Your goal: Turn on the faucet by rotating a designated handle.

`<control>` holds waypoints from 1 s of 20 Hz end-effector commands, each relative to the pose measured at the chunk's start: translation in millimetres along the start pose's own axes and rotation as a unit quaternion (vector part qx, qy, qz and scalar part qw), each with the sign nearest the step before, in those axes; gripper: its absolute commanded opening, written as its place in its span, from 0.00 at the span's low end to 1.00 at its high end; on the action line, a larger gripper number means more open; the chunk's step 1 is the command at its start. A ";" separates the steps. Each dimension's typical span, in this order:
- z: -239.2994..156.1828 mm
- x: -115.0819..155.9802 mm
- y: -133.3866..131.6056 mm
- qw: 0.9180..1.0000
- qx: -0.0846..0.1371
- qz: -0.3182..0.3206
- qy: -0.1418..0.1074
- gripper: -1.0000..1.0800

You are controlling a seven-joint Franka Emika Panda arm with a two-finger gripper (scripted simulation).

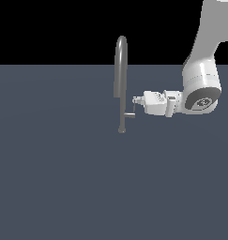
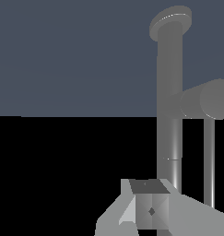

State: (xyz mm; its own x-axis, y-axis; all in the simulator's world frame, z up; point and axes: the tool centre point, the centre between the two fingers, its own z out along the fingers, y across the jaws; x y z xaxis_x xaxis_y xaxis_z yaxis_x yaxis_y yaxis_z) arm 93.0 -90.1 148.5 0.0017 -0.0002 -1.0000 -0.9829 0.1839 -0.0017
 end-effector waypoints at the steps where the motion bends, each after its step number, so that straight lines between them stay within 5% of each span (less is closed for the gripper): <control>1: -0.1 -1.8 4.4 1.000 0.000 0.000 0.000 0.00; 20: -0.5 -6.3 45.2 1.000 0.001 0.000 0.000 0.00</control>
State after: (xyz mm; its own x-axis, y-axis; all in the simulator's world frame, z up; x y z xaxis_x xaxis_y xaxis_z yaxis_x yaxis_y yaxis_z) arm 56.2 -83.5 154.4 0.0056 -0.0060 -1.0000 -0.9814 0.1920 -0.0067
